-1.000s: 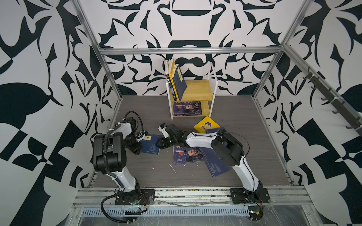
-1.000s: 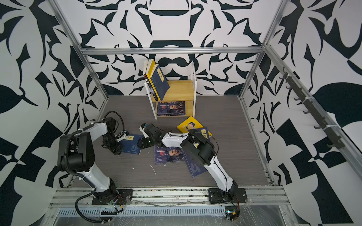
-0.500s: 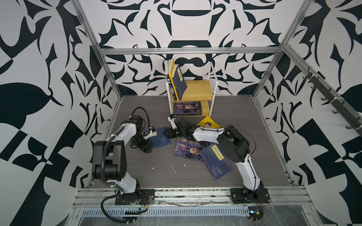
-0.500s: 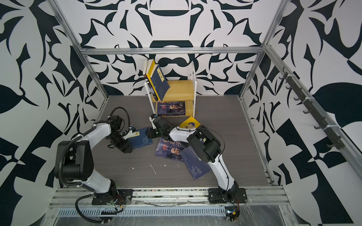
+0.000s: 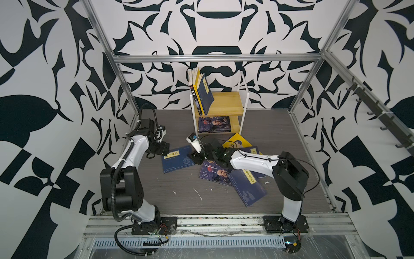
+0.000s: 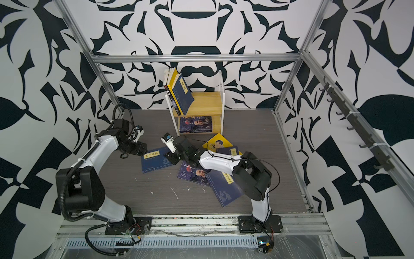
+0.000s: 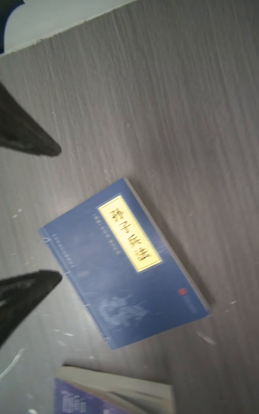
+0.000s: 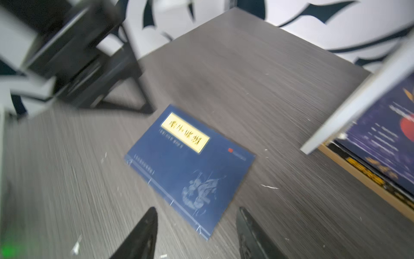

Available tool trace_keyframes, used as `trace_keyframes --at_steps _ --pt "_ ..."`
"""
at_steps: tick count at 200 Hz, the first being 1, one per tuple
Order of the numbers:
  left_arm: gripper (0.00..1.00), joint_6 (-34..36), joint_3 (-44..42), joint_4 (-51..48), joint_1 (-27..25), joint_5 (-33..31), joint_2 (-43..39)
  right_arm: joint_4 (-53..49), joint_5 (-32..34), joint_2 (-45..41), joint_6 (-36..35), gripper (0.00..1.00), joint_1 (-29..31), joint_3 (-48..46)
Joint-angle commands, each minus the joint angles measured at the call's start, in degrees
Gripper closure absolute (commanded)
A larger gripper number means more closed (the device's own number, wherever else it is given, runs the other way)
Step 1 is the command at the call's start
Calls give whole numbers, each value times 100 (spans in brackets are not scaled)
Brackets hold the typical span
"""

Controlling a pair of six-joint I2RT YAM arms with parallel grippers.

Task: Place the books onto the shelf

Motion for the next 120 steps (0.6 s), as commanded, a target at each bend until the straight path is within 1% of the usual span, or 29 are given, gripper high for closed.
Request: trace_keyframes --at_steps 1,20,41,53,65,80,102,120 --pt "21 -563 82 203 22 -21 376 22 222 -103 -1586 38 280 -184" --pt "23 -619 165 213 33 -64 711 -211 470 116 -2344 36 477 -18" --pt "26 -658 296 180 115 -95 1043 -609 687 433 -2852 35 588 328" --pt "28 -684 440 80 185 -56 1213 -654 735 572 -2983 35 608 449" --pt "33 -717 538 38 236 -31 1357 -591 695 665 -3015 35 604 531" --pt "42 -697 641 -44 250 62 1554 -586 671 816 -3108 35 606 650" --pt "53 -695 835 -247 250 159 1919 -755 660 1073 -3252 35 607 910" --pt "57 -661 907 -255 253 70 2097 -677 717 1232 -3348 35 606 1011"
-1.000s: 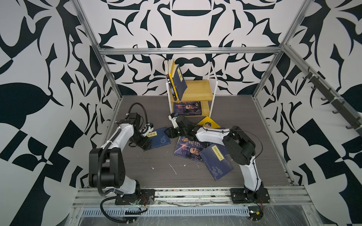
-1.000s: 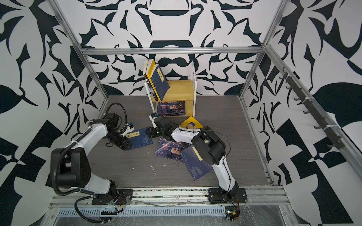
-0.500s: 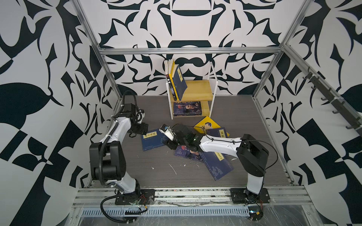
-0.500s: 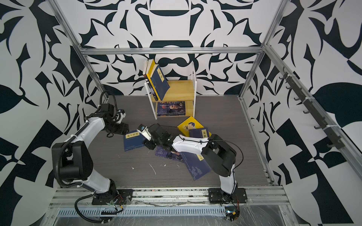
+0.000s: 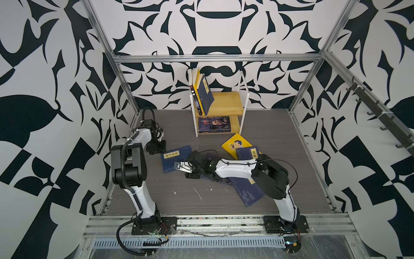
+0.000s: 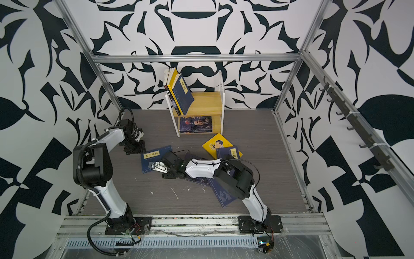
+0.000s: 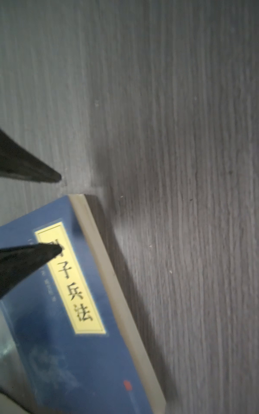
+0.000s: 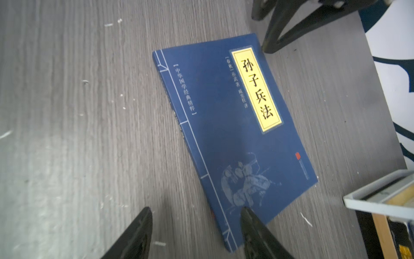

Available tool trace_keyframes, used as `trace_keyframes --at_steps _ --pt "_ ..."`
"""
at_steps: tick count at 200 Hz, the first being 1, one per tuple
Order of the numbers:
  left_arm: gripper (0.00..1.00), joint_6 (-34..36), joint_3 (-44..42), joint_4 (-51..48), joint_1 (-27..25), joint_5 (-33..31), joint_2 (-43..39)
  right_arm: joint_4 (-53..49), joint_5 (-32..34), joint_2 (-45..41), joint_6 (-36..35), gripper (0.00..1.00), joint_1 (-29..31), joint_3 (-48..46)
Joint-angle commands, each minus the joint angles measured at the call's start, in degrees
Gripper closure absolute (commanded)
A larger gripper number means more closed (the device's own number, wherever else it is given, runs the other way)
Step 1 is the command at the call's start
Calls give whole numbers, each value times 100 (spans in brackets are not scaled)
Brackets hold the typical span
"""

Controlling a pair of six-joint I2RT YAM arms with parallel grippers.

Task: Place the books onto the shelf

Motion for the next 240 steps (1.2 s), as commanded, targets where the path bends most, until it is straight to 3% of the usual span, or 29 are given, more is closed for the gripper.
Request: trace_keyframes --at_steps 1,23,43,71,113,127,159,214,240 --pt "57 -26 161 -329 11 61 269 51 126 21 -303 35 -3 339" --pt "66 20 277 -372 15 12 507 18 246 236 -479 35 -9 509" --pt "81 50 436 -655 9 56 832 -17 350 421 -693 35 -12 628" --pt "91 89 418 -733 -1 69 1051 28 469 555 -913 35 -26 729" --pt "93 171 294 -775 -73 14 1168 483 851 766 -1432 36 -19 806" --pt "94 172 268 -769 -98 10 1141 750 1319 839 -1614 37 -19 810" --pt "96 223 271 -853 -168 135 1150 1807 1815 987 -2280 39 49 789" --pt "98 283 486 -1066 -264 179 1296 3328 1883 1353 -3464 42 86 789" --pt "98 349 674 -1261 -284 132 1442 3781 1758 1406 -3625 43 27 762"
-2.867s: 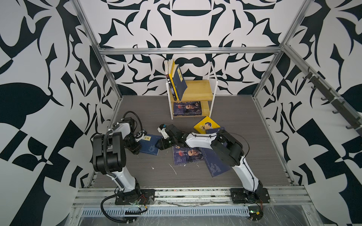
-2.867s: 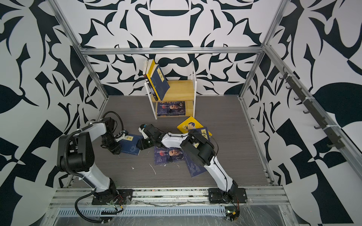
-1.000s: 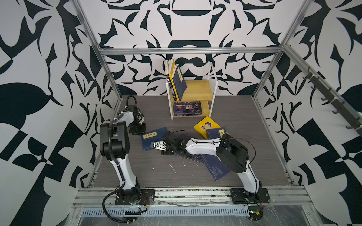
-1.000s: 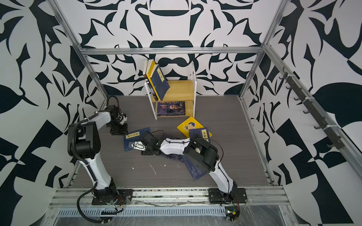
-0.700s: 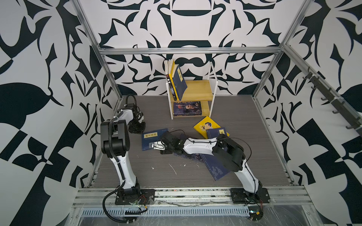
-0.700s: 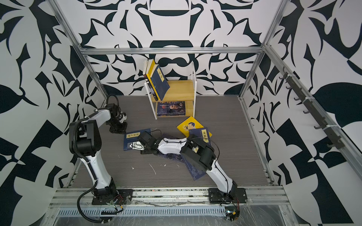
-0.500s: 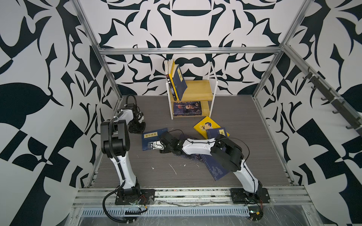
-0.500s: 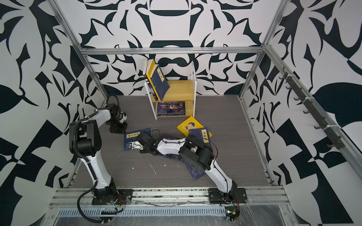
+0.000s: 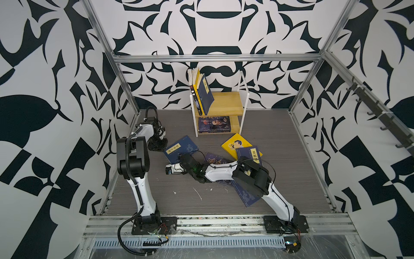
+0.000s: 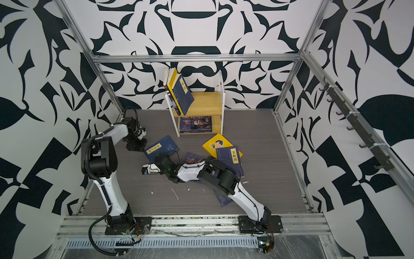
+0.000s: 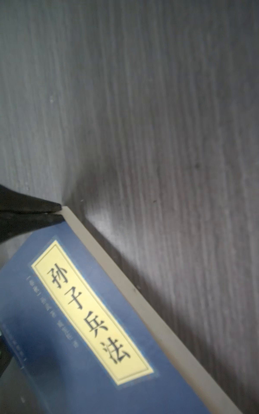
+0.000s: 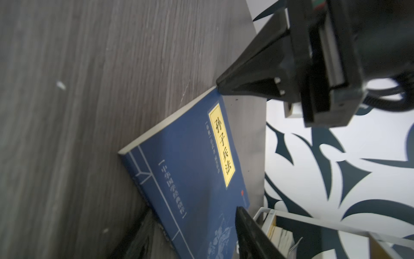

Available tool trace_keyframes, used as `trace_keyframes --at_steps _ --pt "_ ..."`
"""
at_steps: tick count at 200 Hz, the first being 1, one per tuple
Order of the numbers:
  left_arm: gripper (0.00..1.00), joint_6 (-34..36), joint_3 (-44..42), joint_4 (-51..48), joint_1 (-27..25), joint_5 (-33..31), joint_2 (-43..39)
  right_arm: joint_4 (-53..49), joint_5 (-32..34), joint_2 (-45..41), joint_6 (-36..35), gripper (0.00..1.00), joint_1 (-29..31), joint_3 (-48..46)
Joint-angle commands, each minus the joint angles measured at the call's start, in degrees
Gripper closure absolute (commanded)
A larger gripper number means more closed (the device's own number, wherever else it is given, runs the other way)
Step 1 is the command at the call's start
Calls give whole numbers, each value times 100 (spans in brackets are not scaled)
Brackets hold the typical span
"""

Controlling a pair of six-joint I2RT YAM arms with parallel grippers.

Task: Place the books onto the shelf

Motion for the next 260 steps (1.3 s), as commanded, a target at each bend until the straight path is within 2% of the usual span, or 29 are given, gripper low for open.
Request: trace_keyframes --at_steps 1,80,131,160,191,209,213,226,237,260 --pt "98 133 -197 -828 -201 247 603 1321 -1 2 -373 43 -112 93" --pt "98 279 84 -1104 -206 366 831 1930 -384 170 -358 55 -324 360" --pt "98 378 287 -1301 -202 411 991 2256 -451 226 -378 59 -355 541" --pt "98 291 321 -1314 -209 139 957 2194 -447 98 -367 60 -381 446" --pt "88 378 404 -1212 -170 -215 220 1678 -753 -348 -274 55 -436 -261" --pt "88 367 749 -1187 -171 -283 -131 1582 -784 -689 -136 54 -514 -803" --pt "88 349 847 -1188 -176 -268 -177 1569 -965 -733 -117 54 -529 -882" --pt "79 302 1146 -1128 -188 -118 -227 1557 -1032 -893 -107 53 -593 -1162" --pt "74 269 1310 -942 -199 12 -181 1557 -1024 -984 -111 52 -643 -1315" --pt "63 264 1811 -850 -300 69 304 1549 -1011 -1070 -130 50 -732 -1480"
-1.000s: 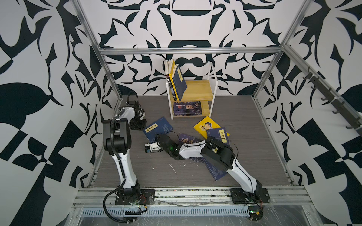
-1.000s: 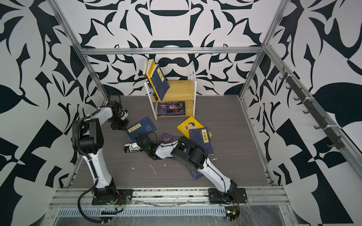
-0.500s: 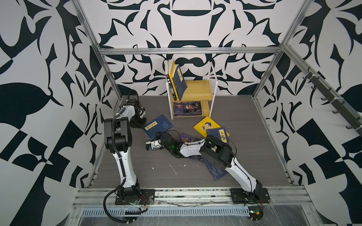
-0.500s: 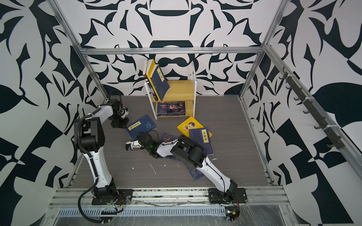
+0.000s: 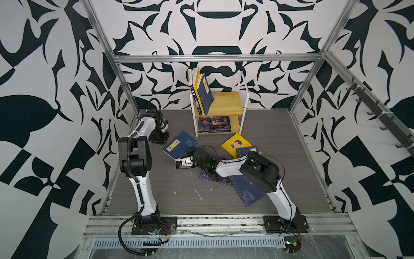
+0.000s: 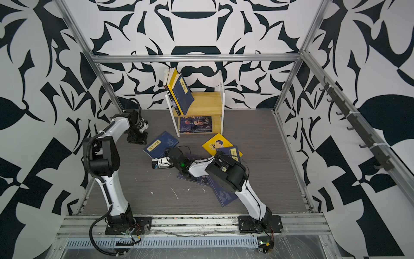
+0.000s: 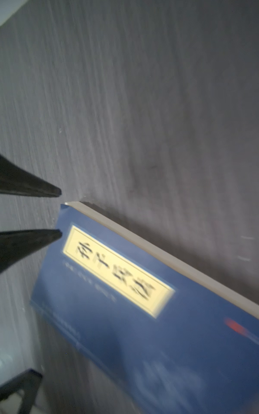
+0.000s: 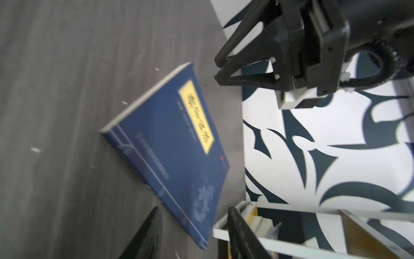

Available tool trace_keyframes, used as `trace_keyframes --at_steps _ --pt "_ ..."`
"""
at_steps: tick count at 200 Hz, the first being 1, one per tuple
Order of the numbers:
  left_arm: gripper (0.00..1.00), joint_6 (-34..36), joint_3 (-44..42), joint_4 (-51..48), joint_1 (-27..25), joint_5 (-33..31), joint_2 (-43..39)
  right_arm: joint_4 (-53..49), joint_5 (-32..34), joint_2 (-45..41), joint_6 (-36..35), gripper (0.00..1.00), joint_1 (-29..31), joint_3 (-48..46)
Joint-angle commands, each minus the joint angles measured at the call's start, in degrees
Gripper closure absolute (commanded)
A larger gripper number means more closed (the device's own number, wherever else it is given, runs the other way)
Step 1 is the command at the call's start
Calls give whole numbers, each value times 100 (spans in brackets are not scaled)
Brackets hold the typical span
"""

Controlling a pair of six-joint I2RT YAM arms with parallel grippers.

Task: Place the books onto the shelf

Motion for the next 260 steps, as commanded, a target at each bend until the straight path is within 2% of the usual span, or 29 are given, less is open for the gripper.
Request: trace_keyframes --at_steps 1,33,101,164,183,227,260 --pt "62 -57 522 -85 -93 193 249 259 -118 -270 143 50 -79 -140" --pt "58 -10 1081 -186 -214 218 897 -40 -221 -253 26 49 -181 -45" --pt "55 239 984 -88 -535 527 1243 -319 -380 -13 -65 48 -239 169" --pt "55 636 1097 -333 -597 51 1758 -549 -549 221 -223 47 -265 363" --pt "55 782 1117 -544 -609 125 1830 -592 -574 230 -192 47 -266 400" --pt "56 1015 496 -918 -789 372 1680 -596 -595 235 -181 45 -235 423" --pt "60 1233 56 -1034 -875 617 1427 -476 -713 299 -365 42 -236 313"
